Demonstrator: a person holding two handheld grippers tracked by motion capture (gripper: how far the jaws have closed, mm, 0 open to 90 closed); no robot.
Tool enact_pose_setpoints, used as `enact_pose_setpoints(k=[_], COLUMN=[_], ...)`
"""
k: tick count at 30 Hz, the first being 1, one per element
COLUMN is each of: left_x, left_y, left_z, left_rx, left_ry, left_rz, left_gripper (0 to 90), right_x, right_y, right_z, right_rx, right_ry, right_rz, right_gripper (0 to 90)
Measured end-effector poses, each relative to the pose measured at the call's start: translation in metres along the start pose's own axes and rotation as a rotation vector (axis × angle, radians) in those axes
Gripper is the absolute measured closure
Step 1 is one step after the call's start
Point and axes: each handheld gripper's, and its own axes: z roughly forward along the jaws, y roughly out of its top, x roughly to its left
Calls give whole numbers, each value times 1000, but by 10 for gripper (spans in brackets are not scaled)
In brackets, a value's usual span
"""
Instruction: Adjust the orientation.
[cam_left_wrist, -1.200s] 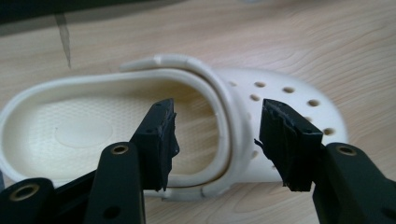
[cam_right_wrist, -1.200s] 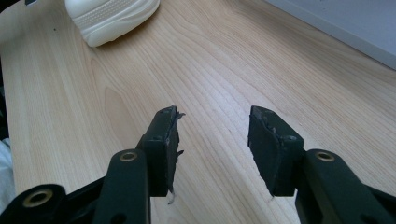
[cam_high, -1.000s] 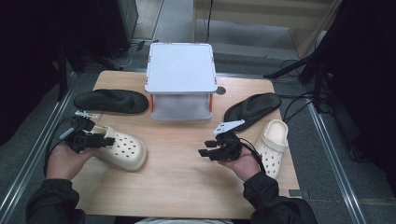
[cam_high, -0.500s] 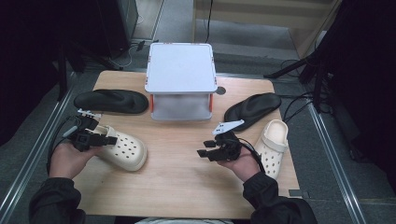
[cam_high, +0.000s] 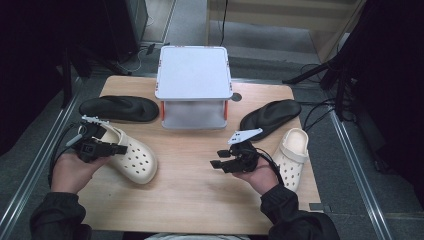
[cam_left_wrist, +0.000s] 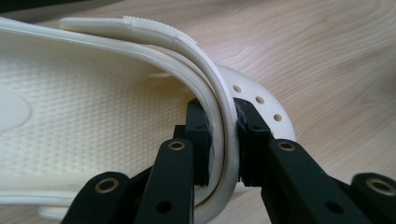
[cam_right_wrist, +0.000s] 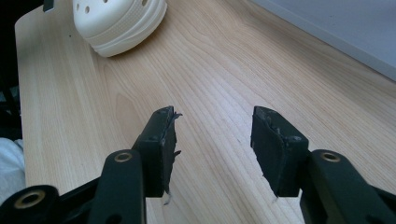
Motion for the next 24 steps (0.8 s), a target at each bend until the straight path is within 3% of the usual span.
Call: enact_pose_setpoints(k=[5,9,24], left_x=[-18,-30,-85], left_y=[7,10,28], left_z=[-3,0,37], left_rx=[-22,-22,37], left_ry=[-53,-68,-200], left_rz=[31,54,165], left_gripper=[780,780,776], right_x=[2,4,11], right_y=[0,0,-8], right_z=[0,-2,-11], right_rx=[-2,-8,-32], right_ry=[-2,-2,-23], right_rz=[-7,-10,1], right_gripper=[507,505,496])
